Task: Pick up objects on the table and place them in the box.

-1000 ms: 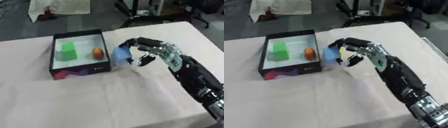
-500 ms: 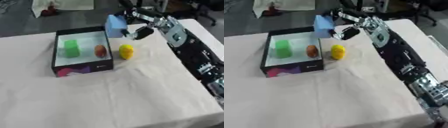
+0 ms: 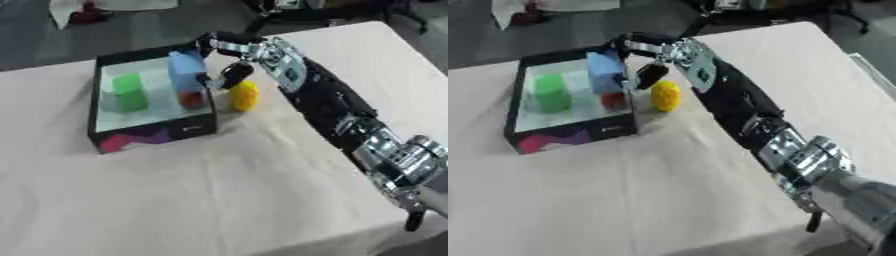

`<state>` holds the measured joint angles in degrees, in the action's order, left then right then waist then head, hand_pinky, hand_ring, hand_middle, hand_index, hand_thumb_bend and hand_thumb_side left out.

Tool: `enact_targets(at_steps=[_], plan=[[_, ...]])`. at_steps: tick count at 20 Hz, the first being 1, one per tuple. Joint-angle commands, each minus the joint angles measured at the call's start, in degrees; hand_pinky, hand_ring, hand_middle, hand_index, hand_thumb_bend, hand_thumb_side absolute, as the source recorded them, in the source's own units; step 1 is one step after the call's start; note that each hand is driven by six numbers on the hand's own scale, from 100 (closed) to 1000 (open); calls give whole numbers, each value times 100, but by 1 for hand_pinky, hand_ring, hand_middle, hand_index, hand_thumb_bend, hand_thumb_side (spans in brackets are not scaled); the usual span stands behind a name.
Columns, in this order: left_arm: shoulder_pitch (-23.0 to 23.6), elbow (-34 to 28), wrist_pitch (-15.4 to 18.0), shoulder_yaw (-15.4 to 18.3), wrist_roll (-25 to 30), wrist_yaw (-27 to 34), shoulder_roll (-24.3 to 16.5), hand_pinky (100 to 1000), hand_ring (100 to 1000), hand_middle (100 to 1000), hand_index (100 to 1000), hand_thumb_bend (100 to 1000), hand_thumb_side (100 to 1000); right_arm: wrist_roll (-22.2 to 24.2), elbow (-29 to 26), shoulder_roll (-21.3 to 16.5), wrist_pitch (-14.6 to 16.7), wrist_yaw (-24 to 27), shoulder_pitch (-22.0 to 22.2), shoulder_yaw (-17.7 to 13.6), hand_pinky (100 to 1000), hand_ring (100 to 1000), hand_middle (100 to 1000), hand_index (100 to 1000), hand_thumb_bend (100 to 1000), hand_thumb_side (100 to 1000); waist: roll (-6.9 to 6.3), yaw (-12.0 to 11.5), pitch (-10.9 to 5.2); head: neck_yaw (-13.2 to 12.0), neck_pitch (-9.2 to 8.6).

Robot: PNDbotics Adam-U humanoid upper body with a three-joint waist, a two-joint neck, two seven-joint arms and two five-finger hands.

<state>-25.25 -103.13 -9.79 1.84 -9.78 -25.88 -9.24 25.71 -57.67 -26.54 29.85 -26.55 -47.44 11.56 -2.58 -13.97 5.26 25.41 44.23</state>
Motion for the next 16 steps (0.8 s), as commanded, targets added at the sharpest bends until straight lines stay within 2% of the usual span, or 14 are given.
enact_targets(at_steps=[1, 2, 3, 4, 6, 8, 9, 10, 12, 16], plan=[[-97, -143, 33, -24, 23, -34, -12, 715, 551, 599, 808, 100, 903, 51, -370, -23, 139, -101, -159, 92, 843, 812, 754, 939, 100, 483, -7, -38, -5, 71, -11], [-98, -150, 41, -29, 23, -33, -2, 715, 551, 599, 808, 100, 903, 113, -423, -1, 185, -170, -151, 124, 858, 838, 810, 955, 100, 635, 1, -50, -6, 88, -11], [-98, -160, 52, -33, 25, -31, 8, 715, 551, 599, 808, 101, 903, 185, -458, 32, 240, -256, -134, 150, 862, 847, 830, 958, 100, 697, 10, -61, -7, 105, -11], [-95, -170, 64, -36, 28, -28, 16, 715, 551, 599, 808, 101, 903, 283, -437, 71, 274, -326, -106, 169, 873, 875, 885, 970, 100, 875, 18, -71, -6, 113, -11], [-84, -182, 82, -40, 30, -22, 32, 715, 551, 598, 808, 100, 904, 498, -353, 115, 299, -449, -79, 164, 884, 894, 932, 979, 100, 980, 33, -81, -9, 120, -11], [-76, -188, 90, -43, 21, -18, 40, 715, 551, 598, 808, 100, 904, 587, -318, 134, 310, -540, -67, 132, 884, 894, 932, 979, 100, 980, 39, -83, -10, 122, -11], [-74, -189, 91, -44, 18, -17, 42, 715, 551, 598, 807, 100, 905, 600, -312, 138, 315, -565, -65, 120, 889, 900, 957, 979, 100, 927, 41, -82, -11, 122, -11], [-69, -189, 93, -50, 19, -15, 42, 715, 551, 598, 807, 100, 906, 496, -335, 122, 273, -620, -70, 58, 887, 897, 954, 975, 100, 835, 48, -73, -14, 115, -11], [-67, -187, 97, -63, 28, -12, 42, 715, 550, 598, 807, 100, 906, 104, -419, 94, 182, -736, -58, 1, 894, 905, 970, 980, 100, 727, 54, -63, -15, 109, -11], [-52, -195, 91, -38, 12, -25, 6, 713, 549, 597, 806, 100, 903, -407, -594, -74, 129, -909, -6, -6, 898, 901, 964, 979, 100, 568, 61, -7, -29, 96, -11]])
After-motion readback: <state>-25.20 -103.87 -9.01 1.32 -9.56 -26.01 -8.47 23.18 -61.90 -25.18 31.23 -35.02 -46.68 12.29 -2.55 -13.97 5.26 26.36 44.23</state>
